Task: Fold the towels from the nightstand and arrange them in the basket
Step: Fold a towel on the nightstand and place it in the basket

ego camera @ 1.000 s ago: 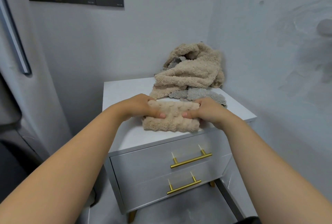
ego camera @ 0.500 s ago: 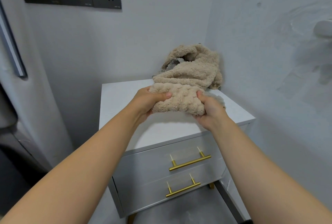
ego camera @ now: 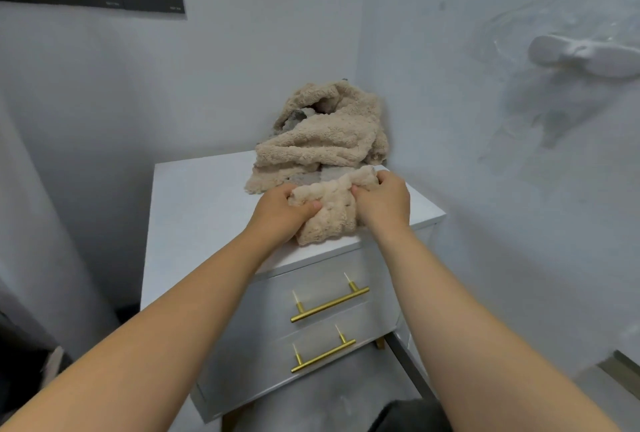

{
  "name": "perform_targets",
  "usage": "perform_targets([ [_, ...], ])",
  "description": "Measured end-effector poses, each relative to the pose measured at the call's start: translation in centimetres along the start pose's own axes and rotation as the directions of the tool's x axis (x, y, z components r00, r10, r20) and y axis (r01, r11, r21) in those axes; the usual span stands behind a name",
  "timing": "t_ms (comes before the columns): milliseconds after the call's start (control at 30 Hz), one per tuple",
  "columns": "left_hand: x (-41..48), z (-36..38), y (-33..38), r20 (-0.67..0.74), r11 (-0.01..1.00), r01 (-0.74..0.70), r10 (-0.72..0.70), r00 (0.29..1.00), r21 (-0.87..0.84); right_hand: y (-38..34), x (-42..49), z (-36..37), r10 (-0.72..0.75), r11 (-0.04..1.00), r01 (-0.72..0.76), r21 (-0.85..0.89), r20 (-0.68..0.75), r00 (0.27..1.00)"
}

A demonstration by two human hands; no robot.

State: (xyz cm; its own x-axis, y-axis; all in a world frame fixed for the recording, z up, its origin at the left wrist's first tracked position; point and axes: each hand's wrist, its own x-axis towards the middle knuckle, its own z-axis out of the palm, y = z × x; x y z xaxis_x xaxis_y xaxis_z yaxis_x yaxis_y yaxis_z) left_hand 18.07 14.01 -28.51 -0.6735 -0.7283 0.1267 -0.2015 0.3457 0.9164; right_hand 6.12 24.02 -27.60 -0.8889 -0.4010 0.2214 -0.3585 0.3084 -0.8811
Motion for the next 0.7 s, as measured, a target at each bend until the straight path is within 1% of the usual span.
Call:
perform_targets([
  [67, -0.8, 2.0, 0.8, -0.02, 0.996, -0.05, 0.051, 0.998, 0.077, 0.8, -0.6, -1.5, -0.027, 0.994, 0.021, -0.111, -0.049, 0.998],
  [133, -1.8, 4.3, 1.7, -0.005, 0.992, -0.079, 0.08, 0.997, 0.102, 2.2, -1.2, -4.0, -0.029, 0.982, 0.02, -0.188, -0.048, 0.998],
  [200, -2.7, 6.3, 2.5, 0.02, 0.992, -0.085, 0.084, 0.996, 0.089, 3.6, -1.5, -6.6, -0.025, 0.96, 0.026, -0.28, 0.008, 1.0],
  [300, -4.2, 9.4, 3.8, 0.059, 0.989, -0.102, 0.096, 0.994, 0.104, 5.2, -1.9, -10.9, 0.017, 0.891, 0.045, -0.451, 0.133, 0.991],
  [400, -6.4, 12.6, 5.1, 0.117, 0.978, -0.152, 0.136, 0.984, 0.146, 6.8, -2.7, -14.3, 0.005, 0.804, 0.168, -0.571, 0.289, 0.957],
  [433, -7.0, 13.3, 5.4, 0.129, 0.975, -0.158, 0.138, 0.982, 0.157, 7.1, -2.9, -14.9, 0.003, 0.782, 0.211, -0.586, 0.342, 0.94],
  [500, -8.8, 15.4, 5.7, 0.179, 0.974, -0.142, 0.11, 0.978, 0.179, 8.4, -3.9, -16.7, 0.05, 0.787, 0.241, -0.568, 0.448, 0.893],
  [567, -10.1, 16.9, 5.4, 0.219, 0.965, -0.134, 0.084, 0.972, 0.224, 9.6, -4.6, -17.8, 0.126, 0.794, 0.253, -0.553, 0.557, 0.821],
  [633, -11.6, 18.6, 5.0, 0.245, 0.961, -0.107, 0.043, 0.969, 0.253, 11.2, -5.4, -19.3, 0.212, 0.772, 0.273, -0.574, 0.637, 0.741],
  [700, -13.3, 20.5, 4.4, 0.274, 0.967, -0.051, -0.02, 0.962, 0.25, 12.9, -6.3, -20.9, 0.294, 0.781, 0.249, -0.574, 0.687, 0.664],
])
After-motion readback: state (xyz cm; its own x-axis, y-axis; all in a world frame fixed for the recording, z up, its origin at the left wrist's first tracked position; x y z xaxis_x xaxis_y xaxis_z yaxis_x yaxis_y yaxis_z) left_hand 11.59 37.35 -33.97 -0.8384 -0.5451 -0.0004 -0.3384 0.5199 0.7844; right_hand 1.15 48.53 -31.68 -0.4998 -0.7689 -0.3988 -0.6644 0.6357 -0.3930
